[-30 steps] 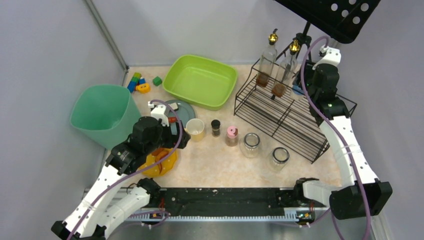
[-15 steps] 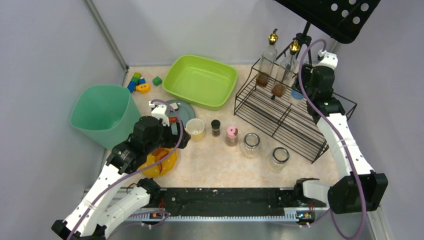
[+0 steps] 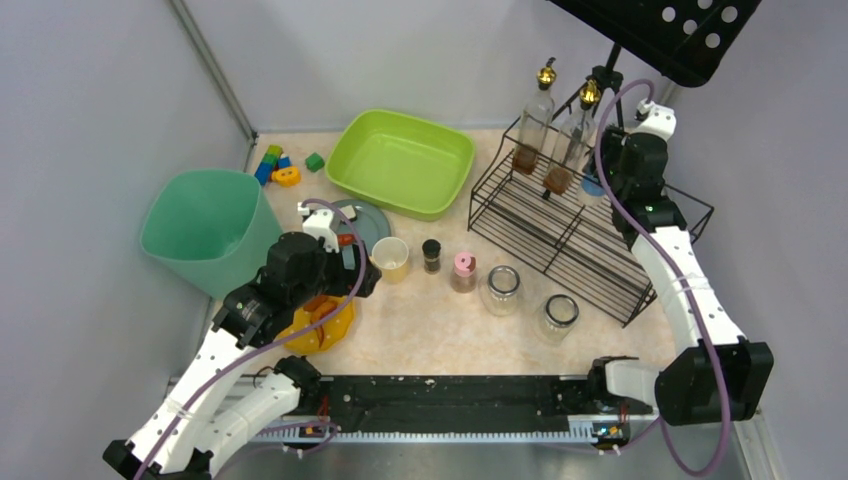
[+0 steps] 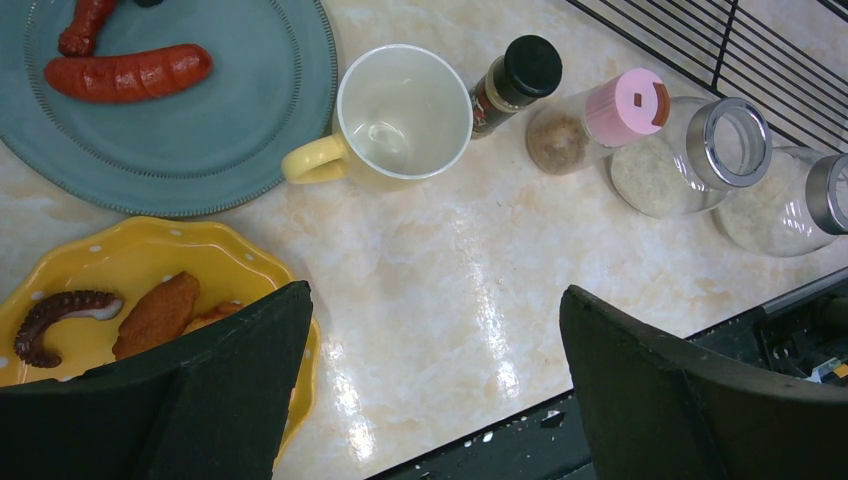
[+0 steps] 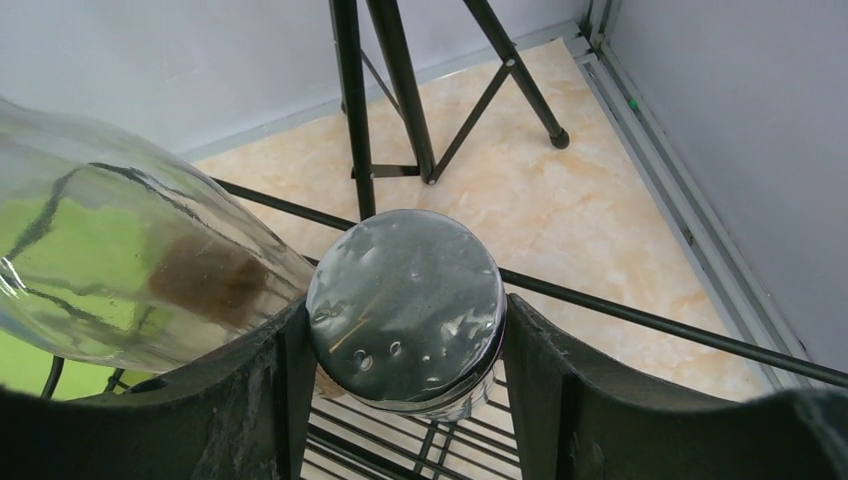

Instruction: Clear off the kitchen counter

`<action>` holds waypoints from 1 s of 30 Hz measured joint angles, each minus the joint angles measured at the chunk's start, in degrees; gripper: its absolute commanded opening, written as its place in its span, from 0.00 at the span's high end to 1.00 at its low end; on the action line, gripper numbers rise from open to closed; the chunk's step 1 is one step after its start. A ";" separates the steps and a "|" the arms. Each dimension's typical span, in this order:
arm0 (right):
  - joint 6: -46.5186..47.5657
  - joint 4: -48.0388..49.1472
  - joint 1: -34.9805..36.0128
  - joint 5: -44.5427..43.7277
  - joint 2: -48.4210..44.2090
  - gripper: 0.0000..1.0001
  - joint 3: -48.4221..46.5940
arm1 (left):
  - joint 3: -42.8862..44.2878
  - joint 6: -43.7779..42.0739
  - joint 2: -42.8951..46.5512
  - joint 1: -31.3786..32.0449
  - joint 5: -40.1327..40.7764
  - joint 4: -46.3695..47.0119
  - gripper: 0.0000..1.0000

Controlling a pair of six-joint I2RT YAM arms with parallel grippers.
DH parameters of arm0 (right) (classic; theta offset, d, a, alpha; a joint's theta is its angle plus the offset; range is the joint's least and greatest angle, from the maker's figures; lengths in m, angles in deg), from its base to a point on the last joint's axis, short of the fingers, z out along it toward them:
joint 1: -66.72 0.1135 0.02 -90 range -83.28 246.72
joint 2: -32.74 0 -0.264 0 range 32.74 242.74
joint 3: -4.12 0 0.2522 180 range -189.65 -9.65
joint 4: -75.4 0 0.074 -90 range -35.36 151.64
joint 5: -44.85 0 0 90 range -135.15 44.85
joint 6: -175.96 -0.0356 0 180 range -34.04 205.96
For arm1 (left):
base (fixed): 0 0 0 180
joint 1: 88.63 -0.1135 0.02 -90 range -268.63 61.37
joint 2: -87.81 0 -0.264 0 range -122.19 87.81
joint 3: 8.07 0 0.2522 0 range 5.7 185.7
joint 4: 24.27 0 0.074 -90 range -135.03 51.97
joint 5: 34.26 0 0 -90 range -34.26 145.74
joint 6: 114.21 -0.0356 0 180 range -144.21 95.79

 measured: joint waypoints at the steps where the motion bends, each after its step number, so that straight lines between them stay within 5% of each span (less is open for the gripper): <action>1: 0.00 0.48 0.00 -0.07 -0.09 0.36 0.33 | 0.00 0.00 0.00 0.00 0.00 0.00 0.02; 9: -0.63 1.75 0.00 -0.13 -0.87 0.15 1.73 | 0.00 0.00 0.00 0.00 0.00 0.00 0.02; 30: 1.01 -6.95 0.00 7.87 -15.21 0.15 0.96 | -0.11 0.00 0.00 -0.37 -0.11 0.04 0.01</action>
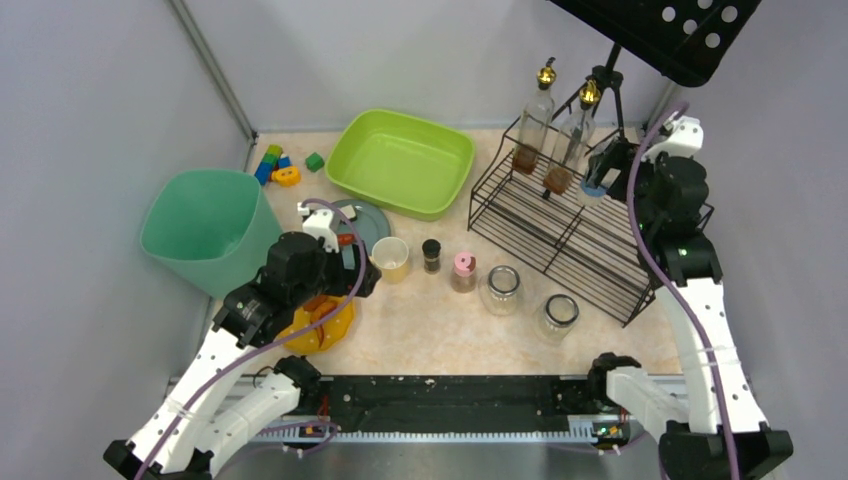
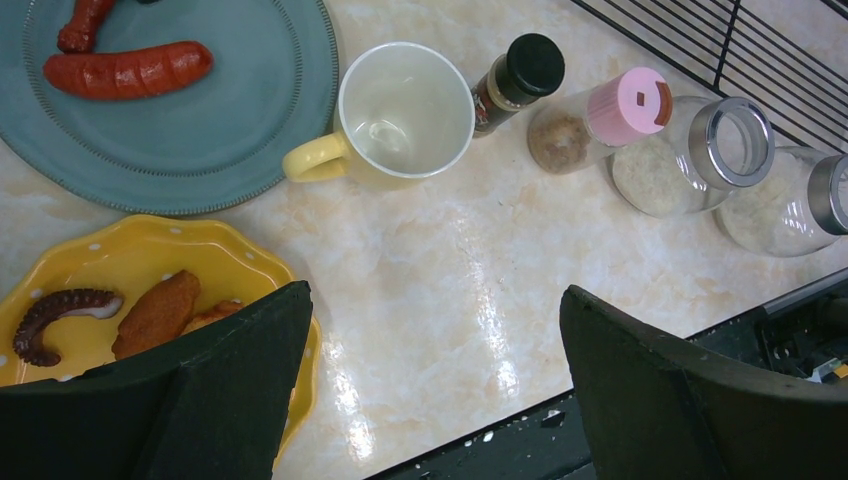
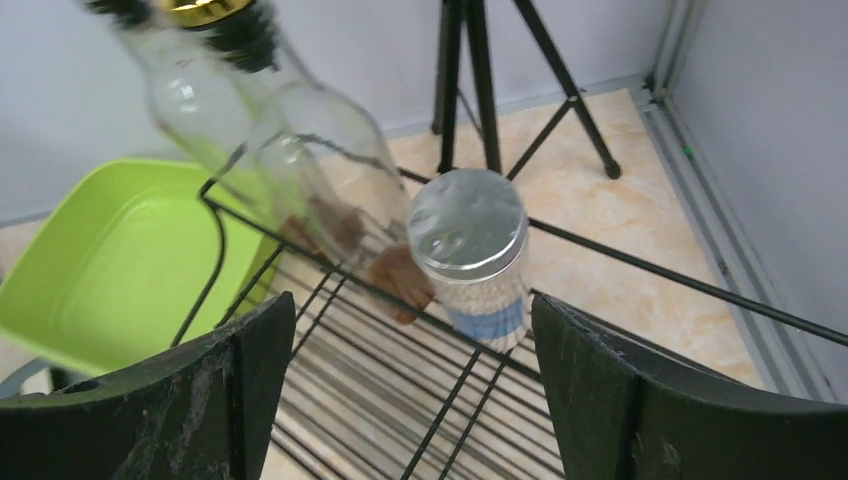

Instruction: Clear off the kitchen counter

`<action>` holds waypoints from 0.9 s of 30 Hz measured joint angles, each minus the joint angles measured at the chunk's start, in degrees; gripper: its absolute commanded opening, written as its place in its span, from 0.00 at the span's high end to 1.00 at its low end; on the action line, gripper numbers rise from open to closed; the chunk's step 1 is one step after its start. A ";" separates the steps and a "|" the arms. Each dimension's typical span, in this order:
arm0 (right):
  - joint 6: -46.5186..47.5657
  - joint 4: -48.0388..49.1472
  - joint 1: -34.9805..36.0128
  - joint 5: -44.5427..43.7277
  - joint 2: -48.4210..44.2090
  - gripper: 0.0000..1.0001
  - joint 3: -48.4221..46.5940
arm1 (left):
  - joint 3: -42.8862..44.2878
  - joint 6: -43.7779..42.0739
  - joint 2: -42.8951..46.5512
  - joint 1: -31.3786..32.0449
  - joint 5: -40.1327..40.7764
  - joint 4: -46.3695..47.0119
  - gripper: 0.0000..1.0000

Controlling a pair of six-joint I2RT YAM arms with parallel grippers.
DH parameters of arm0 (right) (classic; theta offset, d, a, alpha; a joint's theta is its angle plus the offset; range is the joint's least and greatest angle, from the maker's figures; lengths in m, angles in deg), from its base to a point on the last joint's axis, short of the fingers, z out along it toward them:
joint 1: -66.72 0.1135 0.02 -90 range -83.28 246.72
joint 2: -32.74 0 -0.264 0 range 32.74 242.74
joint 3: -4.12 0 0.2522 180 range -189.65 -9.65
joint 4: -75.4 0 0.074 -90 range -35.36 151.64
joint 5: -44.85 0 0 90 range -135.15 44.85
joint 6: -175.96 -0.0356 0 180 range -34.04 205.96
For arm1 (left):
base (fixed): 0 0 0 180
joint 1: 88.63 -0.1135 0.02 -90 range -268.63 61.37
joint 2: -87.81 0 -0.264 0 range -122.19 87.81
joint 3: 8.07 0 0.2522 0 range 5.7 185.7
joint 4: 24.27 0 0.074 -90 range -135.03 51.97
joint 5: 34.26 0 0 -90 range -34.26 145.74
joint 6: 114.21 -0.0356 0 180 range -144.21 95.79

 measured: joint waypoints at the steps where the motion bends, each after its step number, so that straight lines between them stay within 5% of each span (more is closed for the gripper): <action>1: -0.02 -0.72 -0.02 1.51 -1.01 0.15 -0.24 | -0.09 0.00 0.00 0.00 -0.11 -0.02 0.01; 11: -1.60 -7.45 5.14 16.72 -4.96 0.16 -0.55 | -0.26 -0.04 -0.72 -0.04 -1.73 -0.02 0.01; 17: -1.40 -9.31 17.55 17.97 -3.67 0.16 1.92 | -0.55 -0.24 -1.11 -0.04 -4.07 0.35 0.01; 27: -1.79 -9.64 28.63 14.40 -3.69 0.18 13.55 | -0.57 -0.24 -4.90 -0.04 -9.29 0.92 0.01</action>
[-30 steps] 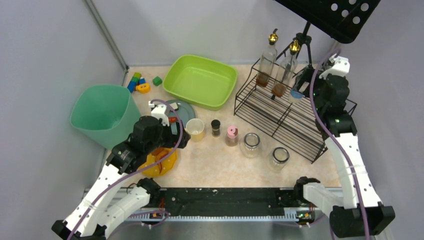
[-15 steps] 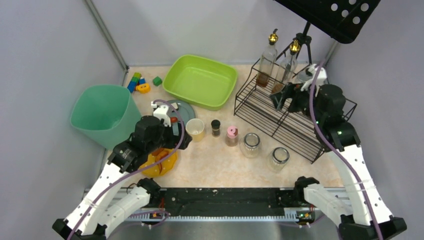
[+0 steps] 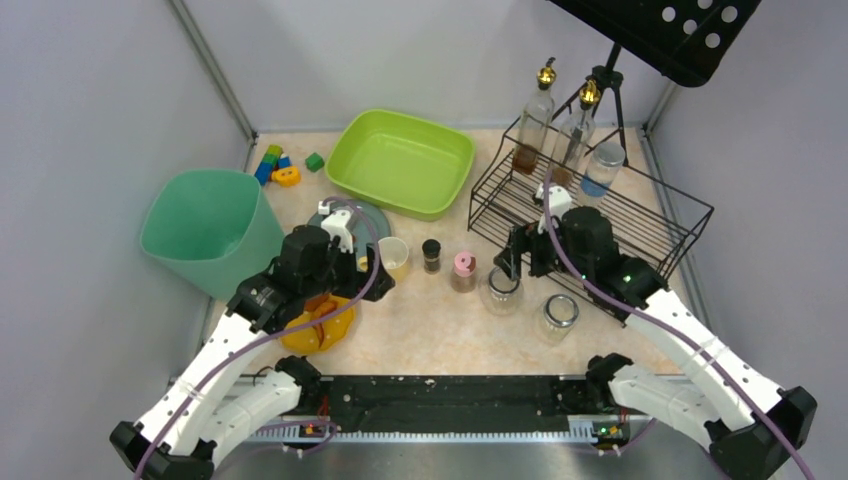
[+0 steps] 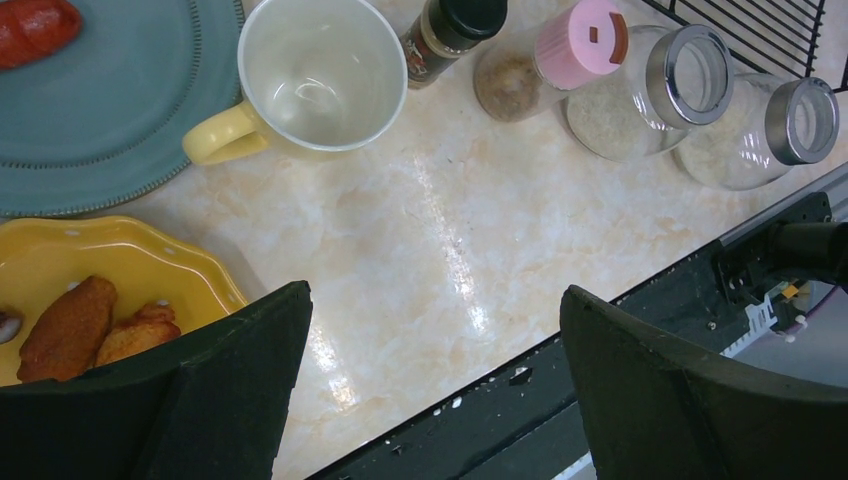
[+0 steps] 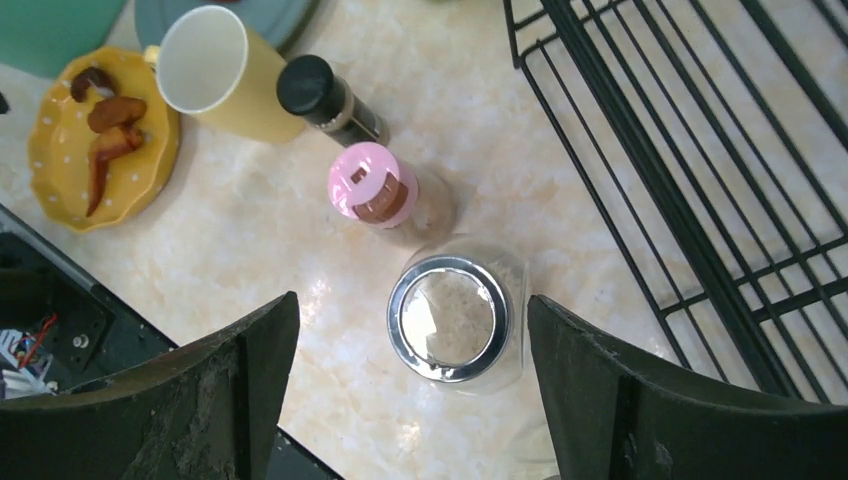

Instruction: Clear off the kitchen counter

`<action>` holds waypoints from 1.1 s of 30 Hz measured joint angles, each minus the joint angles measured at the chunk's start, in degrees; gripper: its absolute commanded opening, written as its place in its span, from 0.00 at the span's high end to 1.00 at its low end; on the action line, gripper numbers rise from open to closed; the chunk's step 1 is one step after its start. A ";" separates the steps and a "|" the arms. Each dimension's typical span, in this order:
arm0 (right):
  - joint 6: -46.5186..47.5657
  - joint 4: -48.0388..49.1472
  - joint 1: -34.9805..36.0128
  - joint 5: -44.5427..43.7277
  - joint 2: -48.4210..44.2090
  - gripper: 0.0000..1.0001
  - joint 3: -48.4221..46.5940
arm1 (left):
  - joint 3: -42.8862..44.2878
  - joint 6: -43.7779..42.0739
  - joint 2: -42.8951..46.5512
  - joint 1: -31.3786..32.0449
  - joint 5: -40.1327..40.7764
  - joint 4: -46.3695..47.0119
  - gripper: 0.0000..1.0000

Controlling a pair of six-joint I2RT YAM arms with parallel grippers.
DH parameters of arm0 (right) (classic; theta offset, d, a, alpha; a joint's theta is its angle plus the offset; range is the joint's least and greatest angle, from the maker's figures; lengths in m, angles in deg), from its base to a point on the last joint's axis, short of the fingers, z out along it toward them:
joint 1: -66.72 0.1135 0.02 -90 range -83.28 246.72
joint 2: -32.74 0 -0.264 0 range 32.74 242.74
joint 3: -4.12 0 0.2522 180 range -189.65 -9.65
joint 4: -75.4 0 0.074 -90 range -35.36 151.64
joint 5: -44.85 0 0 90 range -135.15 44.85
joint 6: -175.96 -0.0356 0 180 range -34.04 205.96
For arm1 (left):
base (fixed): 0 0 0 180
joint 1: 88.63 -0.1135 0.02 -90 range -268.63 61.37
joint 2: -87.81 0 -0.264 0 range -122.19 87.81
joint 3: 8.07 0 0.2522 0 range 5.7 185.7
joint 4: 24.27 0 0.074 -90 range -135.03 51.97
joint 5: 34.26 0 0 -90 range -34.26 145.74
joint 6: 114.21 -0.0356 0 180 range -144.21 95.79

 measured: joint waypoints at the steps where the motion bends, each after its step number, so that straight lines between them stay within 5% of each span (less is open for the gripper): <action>1: -0.31 -0.15 0.81 -0.81 0.00 0.18 0.83 | 0.00 0.02 0.00 0.00 -0.17 0.02 0.01; 33: -7.23 -3.26 14.75 -19.30 17.18 0.20 2.86 | -0.26 -0.24 1.36 0.00 -1.11 0.35 0.01</action>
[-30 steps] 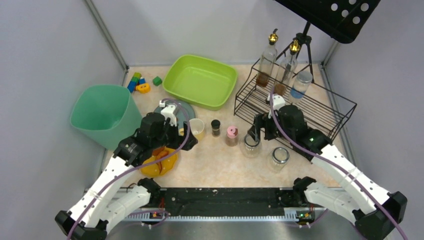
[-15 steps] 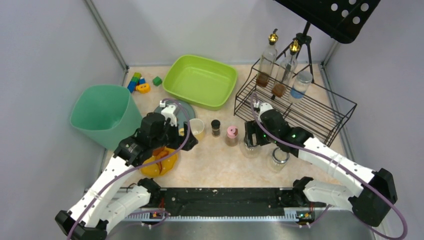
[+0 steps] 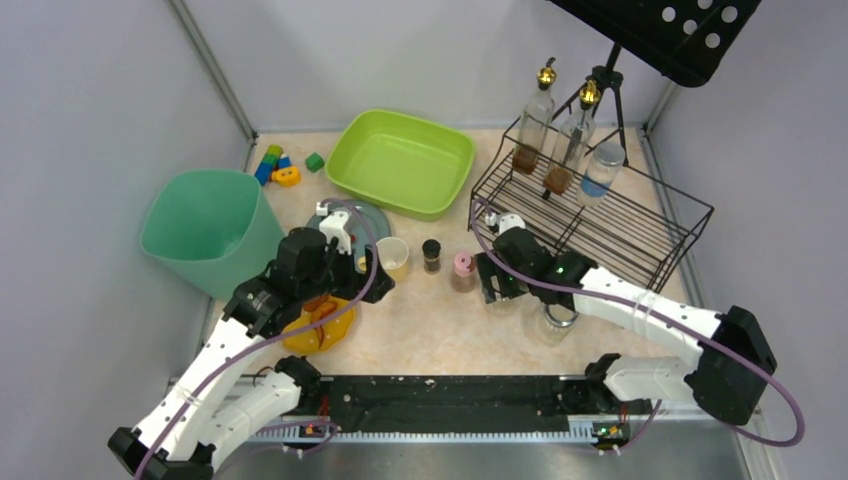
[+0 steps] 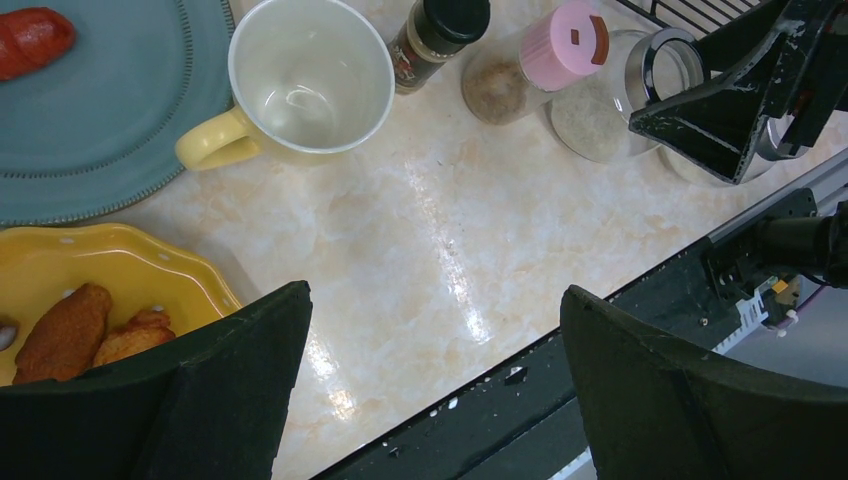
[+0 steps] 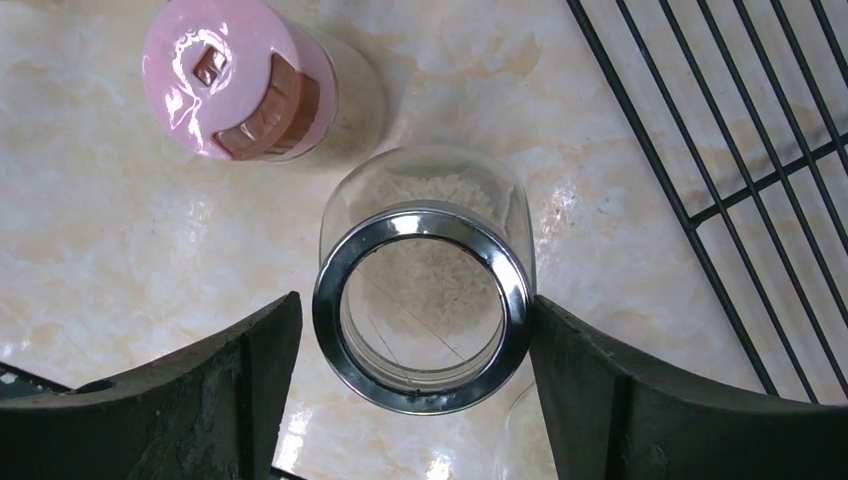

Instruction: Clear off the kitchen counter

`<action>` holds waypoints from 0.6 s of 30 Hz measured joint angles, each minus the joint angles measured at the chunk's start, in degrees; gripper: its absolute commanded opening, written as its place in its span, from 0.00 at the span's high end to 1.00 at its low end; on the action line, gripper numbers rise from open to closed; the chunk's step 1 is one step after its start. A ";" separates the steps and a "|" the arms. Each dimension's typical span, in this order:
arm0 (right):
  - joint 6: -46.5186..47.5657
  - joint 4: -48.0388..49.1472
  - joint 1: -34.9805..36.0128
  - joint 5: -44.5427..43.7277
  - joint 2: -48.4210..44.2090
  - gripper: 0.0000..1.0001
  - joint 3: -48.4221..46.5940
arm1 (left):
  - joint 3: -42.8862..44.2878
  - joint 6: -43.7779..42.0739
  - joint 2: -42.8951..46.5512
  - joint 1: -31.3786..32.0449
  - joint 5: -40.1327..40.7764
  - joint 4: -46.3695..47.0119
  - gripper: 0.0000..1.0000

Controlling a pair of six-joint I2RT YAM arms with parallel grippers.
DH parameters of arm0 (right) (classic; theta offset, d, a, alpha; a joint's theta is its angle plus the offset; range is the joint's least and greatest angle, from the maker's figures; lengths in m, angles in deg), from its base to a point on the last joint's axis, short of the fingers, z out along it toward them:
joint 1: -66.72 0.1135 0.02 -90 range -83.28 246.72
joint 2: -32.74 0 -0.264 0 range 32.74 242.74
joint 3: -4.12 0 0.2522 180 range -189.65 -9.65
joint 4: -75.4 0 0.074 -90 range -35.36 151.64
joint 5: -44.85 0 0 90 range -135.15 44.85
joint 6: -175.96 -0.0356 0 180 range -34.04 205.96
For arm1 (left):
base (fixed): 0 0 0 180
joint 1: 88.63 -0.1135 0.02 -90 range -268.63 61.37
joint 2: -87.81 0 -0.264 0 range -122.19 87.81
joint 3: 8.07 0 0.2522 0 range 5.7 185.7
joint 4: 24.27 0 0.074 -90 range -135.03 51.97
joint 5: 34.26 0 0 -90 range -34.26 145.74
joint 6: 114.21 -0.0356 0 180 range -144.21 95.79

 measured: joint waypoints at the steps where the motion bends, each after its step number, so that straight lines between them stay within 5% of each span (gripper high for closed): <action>1: -0.04 -0.22 0.24 -0.42 0.37 0.21 -0.35 | -0.02 -0.02 0.17 0.00 0.00 0.00 0.01; 6: -0.55 -0.83 0.79 -2.49 1.53 0.29 -1.27 | -0.02 -0.22 0.81 0.00 0.00 0.02 0.01; 13: -1.40 -1.57 1.29 -3.85 2.84 0.64 -2.23 | -0.11 -0.46 1.38 0.00 0.00 0.00 0.01; 18: -1.55 -2.05 2.01 -4.72 2.99 0.76 -2.60 | -0.11 -0.76 1.42 0.00 0.00 0.00 0.01</action>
